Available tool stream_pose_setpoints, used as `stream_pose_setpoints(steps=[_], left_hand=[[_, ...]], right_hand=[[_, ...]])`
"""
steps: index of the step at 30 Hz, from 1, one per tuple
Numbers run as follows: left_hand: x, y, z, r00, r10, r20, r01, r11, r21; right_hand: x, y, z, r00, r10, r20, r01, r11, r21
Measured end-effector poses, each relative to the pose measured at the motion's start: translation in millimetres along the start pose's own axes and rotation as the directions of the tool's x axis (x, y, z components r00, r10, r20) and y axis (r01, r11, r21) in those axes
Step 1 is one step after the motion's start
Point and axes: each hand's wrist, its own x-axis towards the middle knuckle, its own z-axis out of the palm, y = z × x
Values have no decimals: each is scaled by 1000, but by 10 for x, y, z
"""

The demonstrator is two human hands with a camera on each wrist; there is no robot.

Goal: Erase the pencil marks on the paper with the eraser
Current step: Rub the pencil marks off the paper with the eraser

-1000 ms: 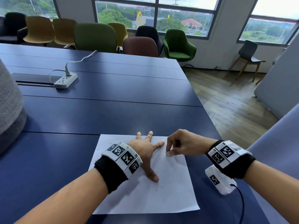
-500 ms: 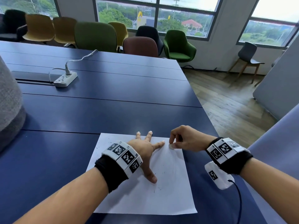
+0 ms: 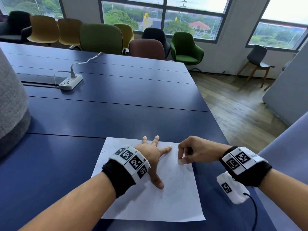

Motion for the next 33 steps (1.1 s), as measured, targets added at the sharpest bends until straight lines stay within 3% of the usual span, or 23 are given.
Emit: stream_pose_setpoints(steps=[5,9,14,19,23,28,33], left_hand=[[13,7,-1,1000,-4,6,4,1000,2],[-3,11,-12,1000,-12,12,12,1000,11],[1,10,-11,1000,-7,10,7,1000,18],[-4,17,-21,1000,-15,17,15,1000,22],[-3,20,-15,1000,-10,9,9,1000,25],[-12,32,-26,1000,-19,16,19,999,37],[10,29,-17,1000,-17,21,16,999,40]], right_hand=[[77,108,-26,983,45,-179,-43,999,14],[-47,49,49,1000,-5,-20,6,999,43],[-4,120,23,979,69,-190,-62,997,42],[-108,46,80,998,35,-46,-33,999,29],[-49,147,54,975,79,-205,-77,997,19],[-140,48,125,999,24,-32,-22,999,35],[-32,103,121,976,64,-209,-56,998,42]])
